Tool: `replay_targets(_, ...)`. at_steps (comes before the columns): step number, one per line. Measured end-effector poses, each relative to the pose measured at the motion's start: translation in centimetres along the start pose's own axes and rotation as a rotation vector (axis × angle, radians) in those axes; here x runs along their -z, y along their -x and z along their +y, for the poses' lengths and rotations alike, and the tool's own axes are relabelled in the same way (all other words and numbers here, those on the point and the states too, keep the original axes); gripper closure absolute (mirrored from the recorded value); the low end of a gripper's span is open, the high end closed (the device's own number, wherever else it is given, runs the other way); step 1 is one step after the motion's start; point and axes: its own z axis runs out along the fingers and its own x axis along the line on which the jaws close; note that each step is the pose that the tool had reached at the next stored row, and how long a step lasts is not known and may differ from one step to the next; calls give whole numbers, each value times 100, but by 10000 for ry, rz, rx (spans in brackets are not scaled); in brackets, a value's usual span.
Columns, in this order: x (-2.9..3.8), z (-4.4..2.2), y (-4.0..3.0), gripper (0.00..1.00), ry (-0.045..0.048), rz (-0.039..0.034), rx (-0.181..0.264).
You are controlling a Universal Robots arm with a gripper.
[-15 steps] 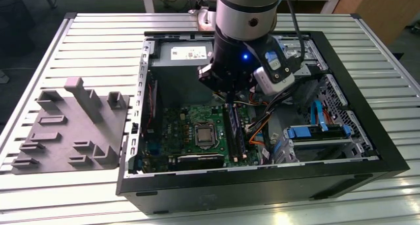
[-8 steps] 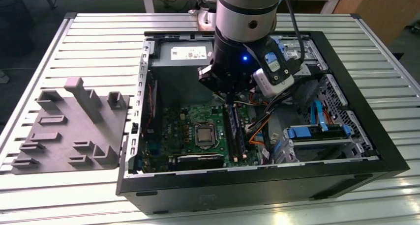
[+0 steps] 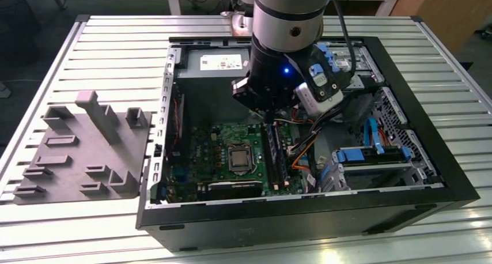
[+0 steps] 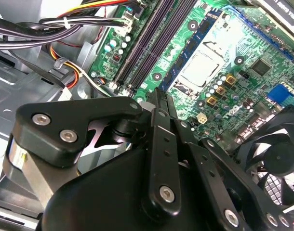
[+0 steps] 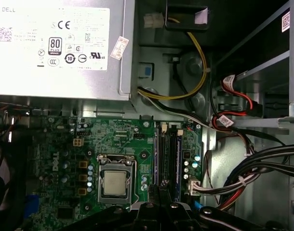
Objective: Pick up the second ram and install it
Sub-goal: 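Insert the second ram into the second slot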
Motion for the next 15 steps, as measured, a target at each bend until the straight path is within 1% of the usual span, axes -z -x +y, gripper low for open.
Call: replay_targets(15,-59,-3,-1,88,-2,-1,-46)
